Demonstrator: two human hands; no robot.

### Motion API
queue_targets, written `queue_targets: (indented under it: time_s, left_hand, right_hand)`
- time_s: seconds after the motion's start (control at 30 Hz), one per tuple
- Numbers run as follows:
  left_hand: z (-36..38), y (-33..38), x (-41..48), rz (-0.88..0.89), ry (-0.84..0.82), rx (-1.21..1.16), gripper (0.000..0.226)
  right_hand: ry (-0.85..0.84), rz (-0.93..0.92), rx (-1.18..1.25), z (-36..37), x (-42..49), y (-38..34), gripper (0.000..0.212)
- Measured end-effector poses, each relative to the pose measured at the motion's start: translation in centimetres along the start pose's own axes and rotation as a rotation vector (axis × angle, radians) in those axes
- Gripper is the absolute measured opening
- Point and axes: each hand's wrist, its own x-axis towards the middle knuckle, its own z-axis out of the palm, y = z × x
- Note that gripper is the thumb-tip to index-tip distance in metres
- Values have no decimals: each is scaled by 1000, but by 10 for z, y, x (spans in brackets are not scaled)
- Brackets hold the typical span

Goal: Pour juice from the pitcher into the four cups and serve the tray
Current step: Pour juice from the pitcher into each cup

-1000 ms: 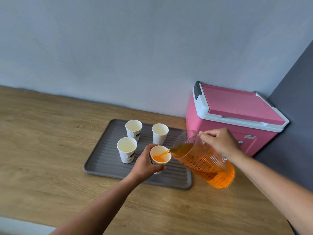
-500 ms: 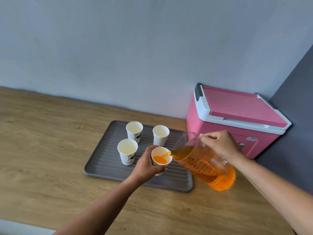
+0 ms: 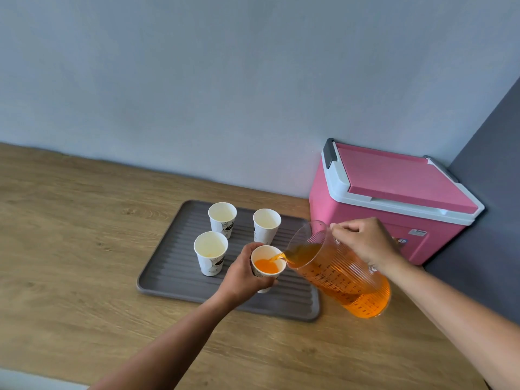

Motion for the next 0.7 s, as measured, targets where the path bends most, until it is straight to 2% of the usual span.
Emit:
queue_targets:
  time_s: [0.43, 0.7]
  left_hand:
    - [1, -1, 2, -7, -13, -1, 79]
    - [0, -1, 2, -4, -15, 0, 80]
  right_hand:
    - [-3, -20, -23, 4, 3, 9, 34]
    - [-6, -20, -30, 4, 3, 9, 32]
